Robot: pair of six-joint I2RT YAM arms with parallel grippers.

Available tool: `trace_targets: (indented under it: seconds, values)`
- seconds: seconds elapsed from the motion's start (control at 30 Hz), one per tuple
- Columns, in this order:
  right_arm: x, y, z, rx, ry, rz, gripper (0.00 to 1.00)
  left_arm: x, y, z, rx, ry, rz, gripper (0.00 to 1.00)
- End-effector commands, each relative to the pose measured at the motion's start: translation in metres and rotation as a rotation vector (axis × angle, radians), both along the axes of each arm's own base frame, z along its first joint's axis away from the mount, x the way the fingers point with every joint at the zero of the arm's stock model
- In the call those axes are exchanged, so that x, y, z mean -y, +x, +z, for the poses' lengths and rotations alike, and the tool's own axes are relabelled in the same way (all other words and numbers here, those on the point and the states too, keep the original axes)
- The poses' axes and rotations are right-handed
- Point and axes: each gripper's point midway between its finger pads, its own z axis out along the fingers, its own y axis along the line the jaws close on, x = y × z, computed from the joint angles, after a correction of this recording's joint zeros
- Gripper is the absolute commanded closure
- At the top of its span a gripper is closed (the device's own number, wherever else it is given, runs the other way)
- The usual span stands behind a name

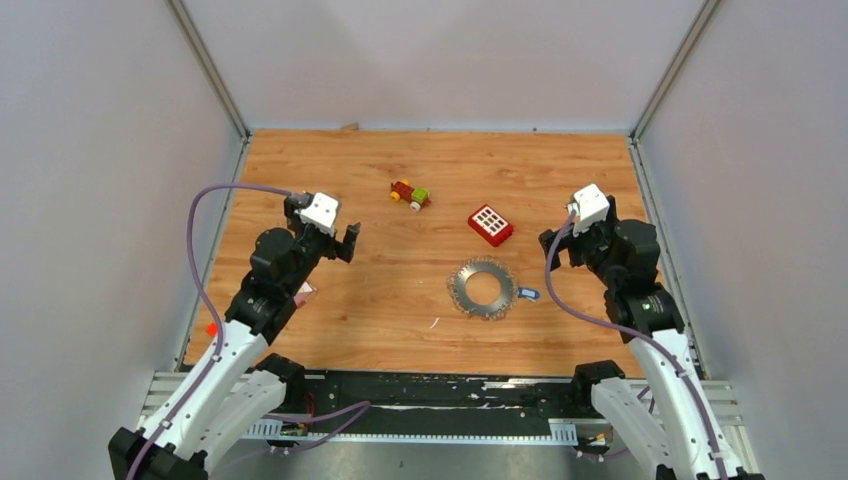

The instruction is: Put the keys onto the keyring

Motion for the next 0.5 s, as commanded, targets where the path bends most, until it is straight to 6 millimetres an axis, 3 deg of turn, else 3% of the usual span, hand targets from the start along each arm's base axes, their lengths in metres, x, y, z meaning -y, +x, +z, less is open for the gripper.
trace_targets:
  seconds: [0.0, 0.13, 0.47]
  values:
    - [-0.0128, -0.0020, 0.0381, 0.146, 0.077, 0.054, 0.00, -0.0042, -0.0004, 0.0230, 0.081, -0.051, 0.019, 0.00]
    - [-0.0047, 0.0019, 0.0378, 0.157, 0.084, -0.003, 0.00, -0.0086, -0.0029, 0.0250, 0.087, -0.050, 0.036, 0.00]
    - [-0.0093, 0.0027, 0.0326, 0.141, 0.095, 0.010, 0.00, -0.0068, -0.0028, 0.0190, 0.070, -0.044, 0.027, 0.00]
